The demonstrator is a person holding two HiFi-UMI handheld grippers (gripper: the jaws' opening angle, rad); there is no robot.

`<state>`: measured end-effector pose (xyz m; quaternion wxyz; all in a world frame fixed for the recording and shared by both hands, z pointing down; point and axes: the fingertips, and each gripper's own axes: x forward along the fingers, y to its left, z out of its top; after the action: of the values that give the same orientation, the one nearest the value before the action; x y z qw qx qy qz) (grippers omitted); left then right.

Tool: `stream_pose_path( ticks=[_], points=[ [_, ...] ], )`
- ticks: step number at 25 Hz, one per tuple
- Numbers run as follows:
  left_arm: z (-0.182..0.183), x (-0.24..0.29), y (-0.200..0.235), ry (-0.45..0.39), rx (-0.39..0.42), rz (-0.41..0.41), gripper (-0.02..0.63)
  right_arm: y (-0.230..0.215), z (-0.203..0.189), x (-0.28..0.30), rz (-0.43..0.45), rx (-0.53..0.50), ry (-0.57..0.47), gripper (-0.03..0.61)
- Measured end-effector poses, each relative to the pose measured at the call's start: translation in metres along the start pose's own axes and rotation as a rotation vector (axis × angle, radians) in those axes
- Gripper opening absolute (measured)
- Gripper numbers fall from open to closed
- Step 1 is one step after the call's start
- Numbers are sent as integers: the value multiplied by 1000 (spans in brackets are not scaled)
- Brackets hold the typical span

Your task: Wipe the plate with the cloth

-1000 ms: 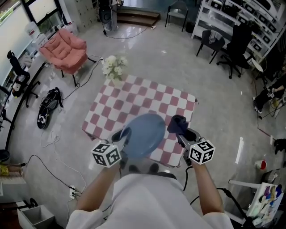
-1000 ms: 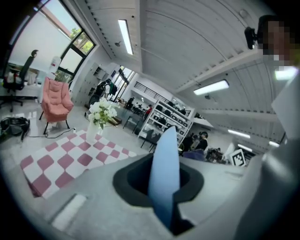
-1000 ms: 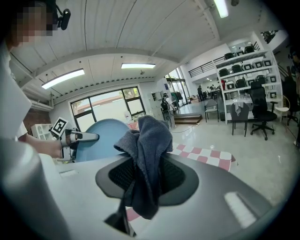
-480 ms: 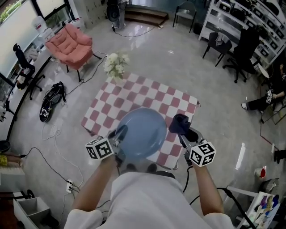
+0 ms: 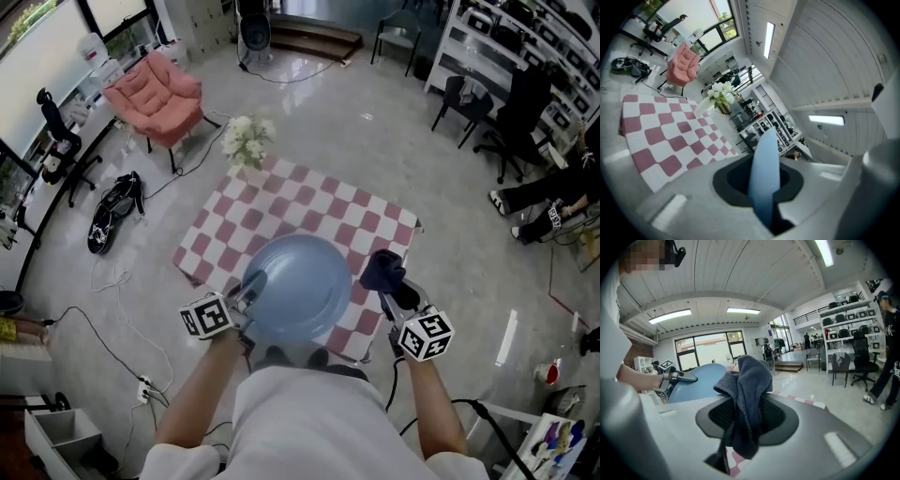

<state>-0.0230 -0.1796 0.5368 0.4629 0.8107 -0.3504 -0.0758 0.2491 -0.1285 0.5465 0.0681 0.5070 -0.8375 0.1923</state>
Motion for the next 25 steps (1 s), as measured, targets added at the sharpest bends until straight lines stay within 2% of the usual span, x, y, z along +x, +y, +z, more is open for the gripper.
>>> stream_pose_path(
  ticks=[11, 25],
  points=[
    [1, -1, 18, -2, -139, -3, 37, 0, -1, 1, -45, -12, -17, 129],
    [1, -5, 33, 10, -165, 15, 37, 0, -4, 7, -73, 25, -30, 127]
  ],
)
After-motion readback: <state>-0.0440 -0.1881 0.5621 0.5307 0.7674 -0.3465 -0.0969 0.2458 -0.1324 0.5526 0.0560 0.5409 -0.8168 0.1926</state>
